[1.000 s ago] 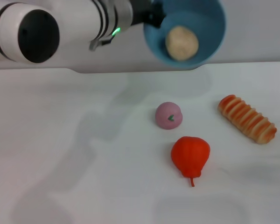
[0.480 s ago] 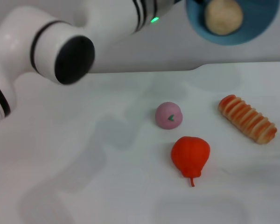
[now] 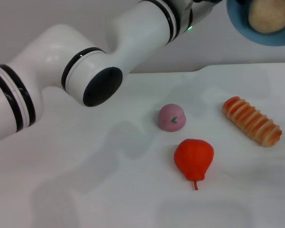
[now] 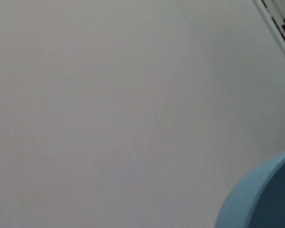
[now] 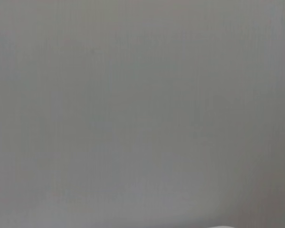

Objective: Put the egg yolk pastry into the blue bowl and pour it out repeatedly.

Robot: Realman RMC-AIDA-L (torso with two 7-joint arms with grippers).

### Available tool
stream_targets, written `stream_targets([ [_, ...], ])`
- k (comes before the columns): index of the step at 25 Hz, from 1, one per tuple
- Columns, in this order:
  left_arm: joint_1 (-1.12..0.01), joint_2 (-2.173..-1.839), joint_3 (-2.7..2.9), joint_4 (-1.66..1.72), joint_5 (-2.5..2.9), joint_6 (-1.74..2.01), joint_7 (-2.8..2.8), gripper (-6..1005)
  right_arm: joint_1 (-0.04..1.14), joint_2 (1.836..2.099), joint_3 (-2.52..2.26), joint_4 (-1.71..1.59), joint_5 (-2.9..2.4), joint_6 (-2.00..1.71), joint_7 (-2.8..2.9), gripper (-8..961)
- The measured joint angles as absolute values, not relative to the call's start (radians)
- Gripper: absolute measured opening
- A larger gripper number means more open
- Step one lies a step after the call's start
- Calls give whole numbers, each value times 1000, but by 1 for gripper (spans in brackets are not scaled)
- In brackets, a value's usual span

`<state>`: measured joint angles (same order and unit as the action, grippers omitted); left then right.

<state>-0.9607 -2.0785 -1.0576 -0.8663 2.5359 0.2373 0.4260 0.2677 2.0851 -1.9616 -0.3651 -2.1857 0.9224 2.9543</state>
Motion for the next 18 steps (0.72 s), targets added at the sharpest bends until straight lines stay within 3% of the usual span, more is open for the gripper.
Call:
stream_targets([
  [6,-1003,-2079,-1062,-827,2536,293,450,-2,268,2086,-1963,-365,-2188,922,2954,518],
  [18,-976,-2078,-1066,-860,2531,375,560,-1,272,2086,-1965,-362,-2186,911,2954,517],
])
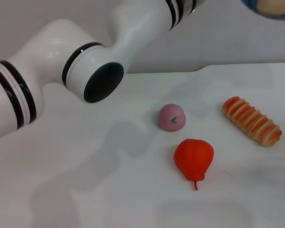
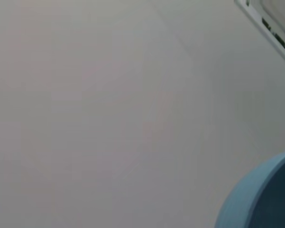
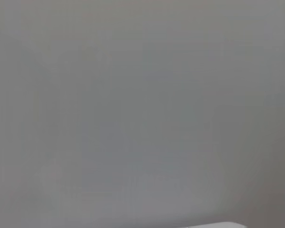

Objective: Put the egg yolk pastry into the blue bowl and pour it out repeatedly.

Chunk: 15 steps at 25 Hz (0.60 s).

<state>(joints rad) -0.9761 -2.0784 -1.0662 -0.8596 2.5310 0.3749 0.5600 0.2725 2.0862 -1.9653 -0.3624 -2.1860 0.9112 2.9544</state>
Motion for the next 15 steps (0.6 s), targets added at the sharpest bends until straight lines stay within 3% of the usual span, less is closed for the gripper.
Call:
stream_targets([
  [8,-959,-2078,-1018,-860,2531,435,586,-1,278,2085,-1965,-370,-2186,895,2954,517],
  [15,-998,-2077,-1136,-863,2481,144,577,-2,281,2085,-1965,-371,-2186,894,2954,517],
])
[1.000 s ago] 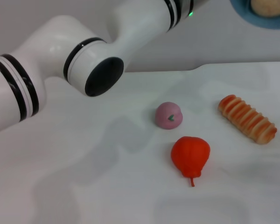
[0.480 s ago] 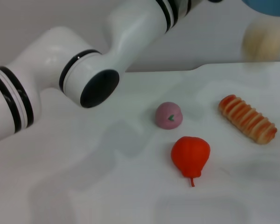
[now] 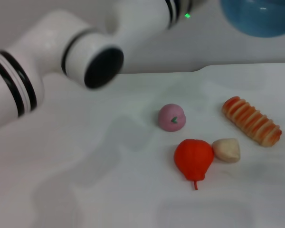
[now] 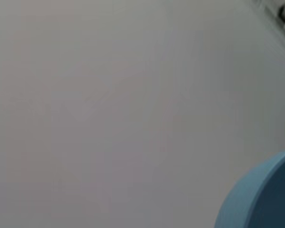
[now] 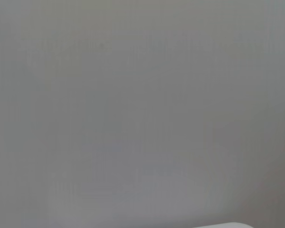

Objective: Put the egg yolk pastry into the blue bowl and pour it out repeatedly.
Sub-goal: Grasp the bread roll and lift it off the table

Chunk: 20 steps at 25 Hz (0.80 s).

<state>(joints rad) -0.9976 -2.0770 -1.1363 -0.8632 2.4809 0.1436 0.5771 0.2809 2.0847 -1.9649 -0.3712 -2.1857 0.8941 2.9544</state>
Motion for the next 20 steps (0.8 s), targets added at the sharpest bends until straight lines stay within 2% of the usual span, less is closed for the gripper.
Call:
stream_targets([
  [11,-995,-2058,-1665,-894,2470,-642,551,-2,298,2081,-1991,-371,-2192,893,2954,517],
  [20,-942,-2055,-1812,-866,2679,-954,377,-1,345,2065,-2037,-399,-2199,837,2952,517],
])
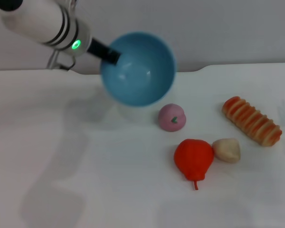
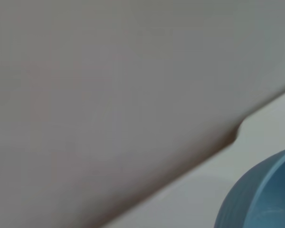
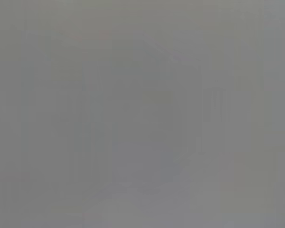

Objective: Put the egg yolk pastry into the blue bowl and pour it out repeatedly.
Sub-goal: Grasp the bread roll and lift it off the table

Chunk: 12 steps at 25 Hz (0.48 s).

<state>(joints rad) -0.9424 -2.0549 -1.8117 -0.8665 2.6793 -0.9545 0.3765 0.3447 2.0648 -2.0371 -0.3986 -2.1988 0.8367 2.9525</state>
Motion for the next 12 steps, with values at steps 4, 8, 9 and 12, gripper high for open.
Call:
stream_targets([
  [4,-923,-2055,-1814,-824,2723,-981,328,-1,366,2049,-2023,-453,-2209,711,2925,518],
  [8,-883,-2058,-1819,-816,2719,-963,325,-2,368,2039,-1936,-595,-2210,509,2793,517],
  [9,-877,-2059,-1820,-817,2718,-956,324,-2,366,2039,-1898,-636,-2210,449,2752,517],
  [12,-865,-2060,-1820,-813,2714,-929,316,-2,362,2052,-1746,-778,-2210,233,2605,517],
])
